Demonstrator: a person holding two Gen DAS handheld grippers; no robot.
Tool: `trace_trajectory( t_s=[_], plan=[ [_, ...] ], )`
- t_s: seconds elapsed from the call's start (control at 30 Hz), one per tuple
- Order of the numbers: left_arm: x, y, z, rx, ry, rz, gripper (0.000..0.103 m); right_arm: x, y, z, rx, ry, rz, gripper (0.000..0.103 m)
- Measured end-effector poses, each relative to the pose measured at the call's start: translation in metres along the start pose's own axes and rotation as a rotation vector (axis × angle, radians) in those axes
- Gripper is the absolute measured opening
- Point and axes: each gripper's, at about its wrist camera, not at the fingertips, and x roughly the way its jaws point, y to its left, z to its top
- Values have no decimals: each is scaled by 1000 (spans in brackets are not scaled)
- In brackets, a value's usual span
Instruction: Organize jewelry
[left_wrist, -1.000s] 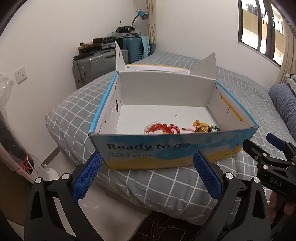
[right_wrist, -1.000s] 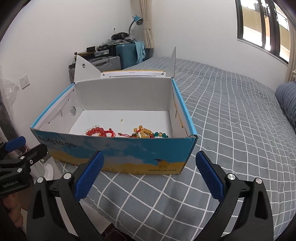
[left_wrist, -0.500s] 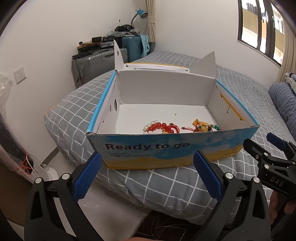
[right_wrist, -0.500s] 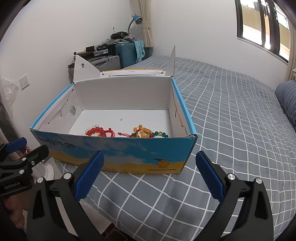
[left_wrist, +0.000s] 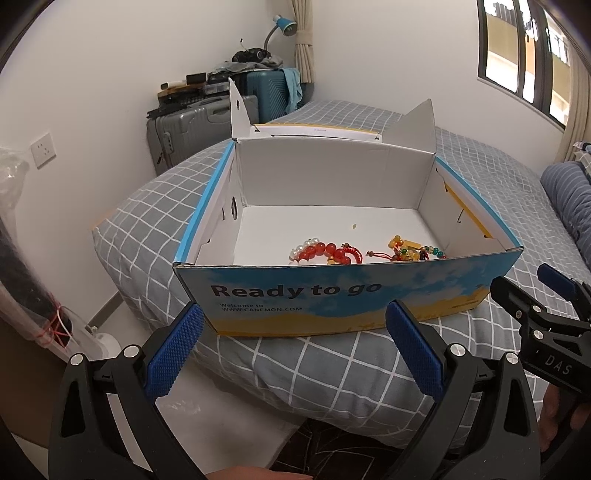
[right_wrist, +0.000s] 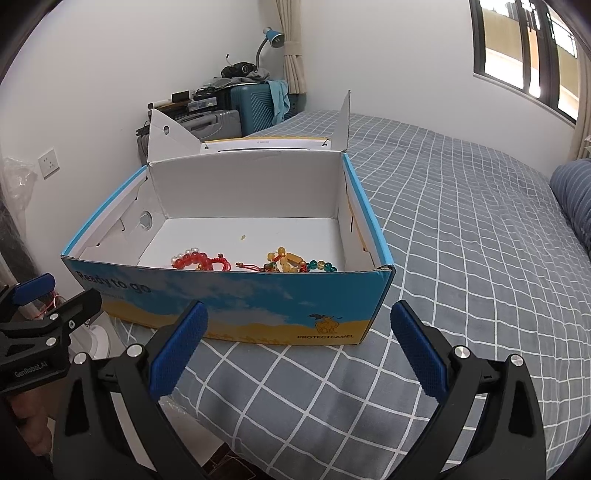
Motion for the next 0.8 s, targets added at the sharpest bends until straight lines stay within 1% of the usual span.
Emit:
trace_trajectory(
  t_s=[0.8],
  plan=[
    [-2, -2, -1, -2, 0, 3, 97, 0, 1, -1, 4, -1, -1, 95]
  ],
)
